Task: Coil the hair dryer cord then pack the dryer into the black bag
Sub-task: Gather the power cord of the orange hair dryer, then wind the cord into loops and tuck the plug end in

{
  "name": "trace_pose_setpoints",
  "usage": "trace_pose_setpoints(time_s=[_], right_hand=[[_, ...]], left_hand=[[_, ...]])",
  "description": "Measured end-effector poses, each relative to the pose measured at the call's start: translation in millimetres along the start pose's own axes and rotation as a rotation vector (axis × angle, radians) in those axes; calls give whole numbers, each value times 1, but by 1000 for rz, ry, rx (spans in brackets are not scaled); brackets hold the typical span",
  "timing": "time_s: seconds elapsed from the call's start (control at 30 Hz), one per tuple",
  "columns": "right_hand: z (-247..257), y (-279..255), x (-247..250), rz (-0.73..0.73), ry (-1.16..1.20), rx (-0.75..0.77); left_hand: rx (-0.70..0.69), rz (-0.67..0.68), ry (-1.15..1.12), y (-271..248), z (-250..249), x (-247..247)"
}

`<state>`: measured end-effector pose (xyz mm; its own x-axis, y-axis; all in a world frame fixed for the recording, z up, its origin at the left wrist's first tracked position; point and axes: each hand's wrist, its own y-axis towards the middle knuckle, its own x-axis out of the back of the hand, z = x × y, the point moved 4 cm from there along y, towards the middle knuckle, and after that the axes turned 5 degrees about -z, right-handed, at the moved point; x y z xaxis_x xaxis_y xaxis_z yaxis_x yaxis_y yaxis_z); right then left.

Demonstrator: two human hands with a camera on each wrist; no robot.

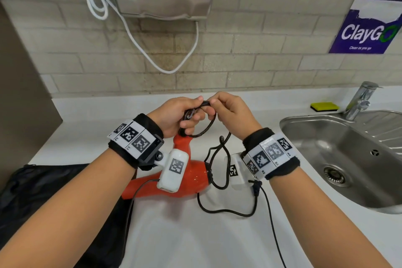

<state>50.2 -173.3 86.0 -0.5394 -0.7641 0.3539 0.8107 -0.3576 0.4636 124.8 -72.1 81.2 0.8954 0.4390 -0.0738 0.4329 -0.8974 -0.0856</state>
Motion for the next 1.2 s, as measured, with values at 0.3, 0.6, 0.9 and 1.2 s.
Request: trace_pose_setpoints(time_s=[0.3,0.6,0.9,1.2], right_hand=[[-7,-9,-4,-39,77,-43],[-49,-38,-29,24,52,-209],[-58,-61,-55,297,-430,-155],[-11,-52,-55,314,-769,121]], left_hand=[[10,-47,-110,0,2,9],[-5,-66,-324,0,4,21],[-137,-230,-398,10,7,33],[-227,-282,7,6,2,21]])
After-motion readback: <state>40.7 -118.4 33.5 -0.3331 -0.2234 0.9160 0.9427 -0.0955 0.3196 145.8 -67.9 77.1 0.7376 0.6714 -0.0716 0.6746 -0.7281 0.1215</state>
